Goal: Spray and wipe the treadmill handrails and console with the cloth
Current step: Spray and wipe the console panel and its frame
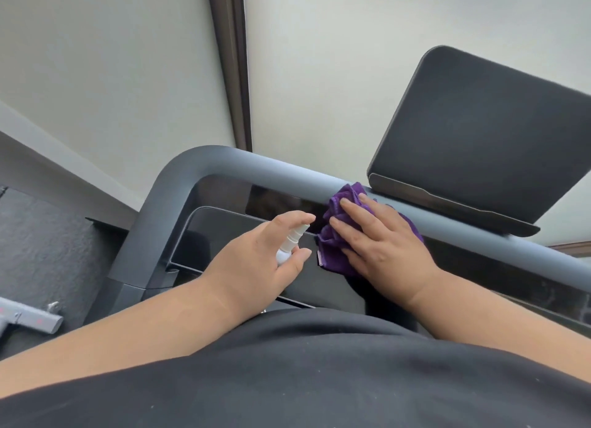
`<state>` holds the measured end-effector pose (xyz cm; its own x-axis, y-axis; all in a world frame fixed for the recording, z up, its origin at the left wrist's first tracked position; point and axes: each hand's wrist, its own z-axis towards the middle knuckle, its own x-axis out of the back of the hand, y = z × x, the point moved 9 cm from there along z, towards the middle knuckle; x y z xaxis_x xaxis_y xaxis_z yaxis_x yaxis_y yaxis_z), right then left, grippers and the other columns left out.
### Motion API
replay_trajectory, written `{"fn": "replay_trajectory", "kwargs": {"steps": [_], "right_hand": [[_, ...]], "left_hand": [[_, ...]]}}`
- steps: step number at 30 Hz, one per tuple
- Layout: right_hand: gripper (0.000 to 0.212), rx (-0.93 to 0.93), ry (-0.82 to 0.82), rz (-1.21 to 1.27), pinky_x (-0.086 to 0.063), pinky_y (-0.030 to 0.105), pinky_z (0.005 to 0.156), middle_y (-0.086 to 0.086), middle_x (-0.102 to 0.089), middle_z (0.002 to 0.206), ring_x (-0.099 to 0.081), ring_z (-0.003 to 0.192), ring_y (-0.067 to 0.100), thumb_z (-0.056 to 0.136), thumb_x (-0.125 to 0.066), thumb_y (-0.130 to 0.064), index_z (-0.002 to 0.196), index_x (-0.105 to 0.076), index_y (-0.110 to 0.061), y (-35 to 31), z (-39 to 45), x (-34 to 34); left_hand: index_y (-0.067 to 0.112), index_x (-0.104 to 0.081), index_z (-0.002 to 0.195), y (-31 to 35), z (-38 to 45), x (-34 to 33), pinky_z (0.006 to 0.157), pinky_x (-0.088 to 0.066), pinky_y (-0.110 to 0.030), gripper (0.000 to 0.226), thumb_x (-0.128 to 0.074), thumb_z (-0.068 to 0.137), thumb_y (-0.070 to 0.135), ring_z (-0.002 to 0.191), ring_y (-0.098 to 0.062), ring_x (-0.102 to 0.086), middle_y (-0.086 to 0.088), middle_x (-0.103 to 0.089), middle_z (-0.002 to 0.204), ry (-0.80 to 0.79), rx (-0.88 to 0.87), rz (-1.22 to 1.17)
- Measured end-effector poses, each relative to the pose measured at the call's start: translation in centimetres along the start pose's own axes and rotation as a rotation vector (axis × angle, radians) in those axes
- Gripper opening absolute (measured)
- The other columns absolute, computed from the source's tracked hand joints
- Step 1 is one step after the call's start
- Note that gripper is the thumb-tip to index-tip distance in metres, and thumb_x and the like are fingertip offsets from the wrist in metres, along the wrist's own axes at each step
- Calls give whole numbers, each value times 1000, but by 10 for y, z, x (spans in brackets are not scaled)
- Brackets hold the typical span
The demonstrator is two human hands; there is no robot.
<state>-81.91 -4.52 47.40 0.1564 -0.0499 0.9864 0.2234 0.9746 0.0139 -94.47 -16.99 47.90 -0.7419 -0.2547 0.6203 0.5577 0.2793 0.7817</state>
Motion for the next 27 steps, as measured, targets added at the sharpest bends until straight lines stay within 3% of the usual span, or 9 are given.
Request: {"fn": "replay_trajectory", "kwargs": {"steps": [6, 10, 12, 15, 19, 22, 25, 27], "right_hand": [[49, -37, -65, 36, -33, 53, 113, 10, -42, 152, -36, 142, 36, 96, -59, -37, 142, -53, -20, -41, 70, -10], [67, -85, -211, 78, -2, 42, 121, 1, -10, 164, -6, 150, 30, 95, -45, -50, 155, -22, -30, -65, 111, -26], [69, -90, -244, 78, 4, 39, 119, 0, -6, 165, -2, 150, 29, 95, -42, -50, 156, -16, -32, -63, 110, -27], [64, -105, -195, 69, -15, 48, 122, 5, -26, 161, -22, 147, 34, 94, -55, -39, 153, -33, -27, -50, 88, -16], [49, -201, -34, 43, -37, 51, 111, 12, -47, 149, -45, 135, 37, 94, -61, -31, 141, -54, -18, -11, 45, -1], [45, -232, -12, 9, -40, 51, 109, 14, -49, 146, -48, 132, 39, 95, -56, -31, 138, -57, -16, 1, 26, 1], [47, -271, -22, 3, -40, 51, 108, 14, -51, 144, -48, 131, 39, 92, -63, -29, 137, -59, -16, -3, 35, 1], [52, -257, -114, 26, -34, 51, 113, 11, -43, 152, -40, 139, 37, 94, -61, -30, 143, -51, -18, -16, 56, -5]], "left_hand": [[49, -40, 131, -18, -3, 21, 78, -44, -15, 47, -62, 91, 38, 86, -6, -59, 21, -61, 101, 28, 1, 4], [51, -40, 128, -19, 1, 25, 74, -41, -8, 48, -65, 91, 34, 84, -1, -57, 22, -60, 93, 38, -1, -16], [49, -41, 129, -15, 6, 23, 76, -40, -6, 50, -67, 91, 30, 88, -1, -58, 19, -62, 97, 23, -15, -15], [46, -42, 130, -7, 12, 15, 77, -39, -6, 51, -70, 91, 27, 86, 3, -57, 21, -61, 95, -8, -54, -10], [47, -39, 131, 3, 17, 7, 79, -46, -21, 51, -68, 92, 30, 85, -7, -59, 15, -63, 101, -55, -93, -1], [51, -37, 131, 2, 19, 8, 79, -44, -20, 49, -63, 92, 35, 88, -7, -56, 15, -62, 105, -57, -96, 2], [48, -38, 132, -1, 20, 10, 79, -45, -19, 50, -64, 92, 35, 88, -9, -59, 13, -64, 104, -59, -114, 24], [46, -39, 132, -3, 19, 14, 79, -41, -9, 50, -65, 92, 33, 88, -7, -59, 17, -62, 101, -40, -120, 36]]}}
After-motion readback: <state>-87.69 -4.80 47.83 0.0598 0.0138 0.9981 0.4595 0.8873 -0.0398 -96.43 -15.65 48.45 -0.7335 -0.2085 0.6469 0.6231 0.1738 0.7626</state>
